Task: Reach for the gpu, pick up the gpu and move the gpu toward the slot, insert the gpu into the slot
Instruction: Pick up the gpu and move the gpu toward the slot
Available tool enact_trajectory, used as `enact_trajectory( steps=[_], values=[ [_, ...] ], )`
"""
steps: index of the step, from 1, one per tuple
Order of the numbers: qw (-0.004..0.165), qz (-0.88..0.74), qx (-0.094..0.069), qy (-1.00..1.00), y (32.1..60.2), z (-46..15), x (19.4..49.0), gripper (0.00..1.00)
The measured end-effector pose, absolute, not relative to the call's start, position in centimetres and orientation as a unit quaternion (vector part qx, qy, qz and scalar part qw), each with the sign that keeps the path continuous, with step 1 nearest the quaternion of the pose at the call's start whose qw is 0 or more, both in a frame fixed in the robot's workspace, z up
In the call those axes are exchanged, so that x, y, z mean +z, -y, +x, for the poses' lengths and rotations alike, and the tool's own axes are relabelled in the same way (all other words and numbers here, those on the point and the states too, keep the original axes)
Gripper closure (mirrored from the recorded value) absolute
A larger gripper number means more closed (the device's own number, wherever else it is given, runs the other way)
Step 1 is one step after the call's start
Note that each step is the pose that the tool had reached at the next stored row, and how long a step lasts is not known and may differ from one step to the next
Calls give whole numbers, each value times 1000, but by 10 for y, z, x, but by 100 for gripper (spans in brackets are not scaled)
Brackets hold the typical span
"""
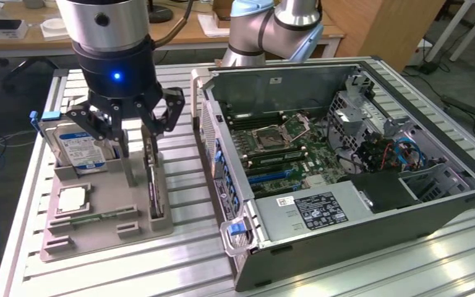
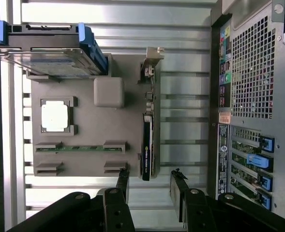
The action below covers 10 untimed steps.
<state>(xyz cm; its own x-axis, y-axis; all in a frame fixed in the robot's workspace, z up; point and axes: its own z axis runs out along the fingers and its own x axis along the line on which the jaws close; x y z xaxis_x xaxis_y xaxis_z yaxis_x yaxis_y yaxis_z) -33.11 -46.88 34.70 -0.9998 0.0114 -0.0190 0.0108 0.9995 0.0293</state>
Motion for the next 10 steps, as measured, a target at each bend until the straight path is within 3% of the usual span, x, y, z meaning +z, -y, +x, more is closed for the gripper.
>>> enact_trajectory(
  steps=[10],
  values=[
    [10,5,14,-1000,470,-331,344,53]
  ],
)
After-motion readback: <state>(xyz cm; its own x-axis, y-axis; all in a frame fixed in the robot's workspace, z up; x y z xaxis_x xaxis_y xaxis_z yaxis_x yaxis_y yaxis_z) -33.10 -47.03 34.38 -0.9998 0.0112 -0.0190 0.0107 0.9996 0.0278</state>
